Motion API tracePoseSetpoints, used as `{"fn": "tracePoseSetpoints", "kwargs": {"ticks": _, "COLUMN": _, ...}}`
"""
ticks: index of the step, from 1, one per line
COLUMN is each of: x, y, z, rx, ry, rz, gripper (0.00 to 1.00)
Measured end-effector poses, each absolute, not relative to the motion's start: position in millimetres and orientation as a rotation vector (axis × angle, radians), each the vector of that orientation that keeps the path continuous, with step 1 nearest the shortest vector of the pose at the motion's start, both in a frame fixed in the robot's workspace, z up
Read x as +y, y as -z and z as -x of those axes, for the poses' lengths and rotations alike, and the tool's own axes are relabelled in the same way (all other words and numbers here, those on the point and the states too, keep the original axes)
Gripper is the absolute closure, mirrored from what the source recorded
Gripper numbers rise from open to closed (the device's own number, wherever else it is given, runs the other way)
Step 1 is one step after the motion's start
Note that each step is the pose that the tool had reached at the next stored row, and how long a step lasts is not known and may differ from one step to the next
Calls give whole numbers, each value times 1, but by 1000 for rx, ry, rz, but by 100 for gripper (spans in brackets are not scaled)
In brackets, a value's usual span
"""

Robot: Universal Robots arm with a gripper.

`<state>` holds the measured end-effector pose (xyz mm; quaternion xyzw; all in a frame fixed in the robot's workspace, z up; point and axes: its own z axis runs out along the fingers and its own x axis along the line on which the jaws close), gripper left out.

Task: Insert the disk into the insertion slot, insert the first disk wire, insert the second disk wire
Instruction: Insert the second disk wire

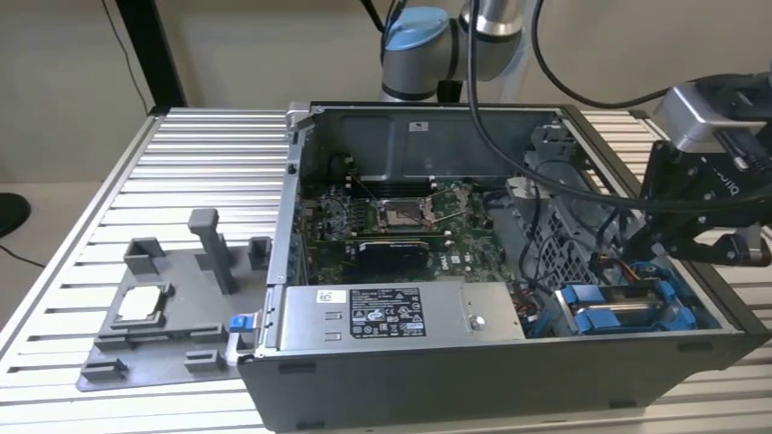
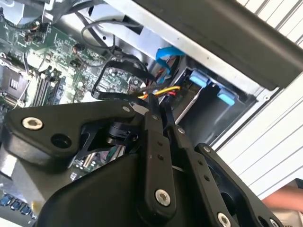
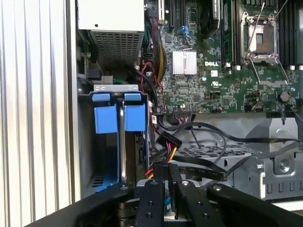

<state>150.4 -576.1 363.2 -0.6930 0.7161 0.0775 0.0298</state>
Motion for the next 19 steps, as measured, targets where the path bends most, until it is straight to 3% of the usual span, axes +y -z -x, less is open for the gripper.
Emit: {"fn": "tracePoseSetpoints", "kwargs": {"ticks": 19, "x": -577, "y": -363, "z": -143, "rx": 2199, "ry": -229, "rz": 2141, "gripper": 100}}
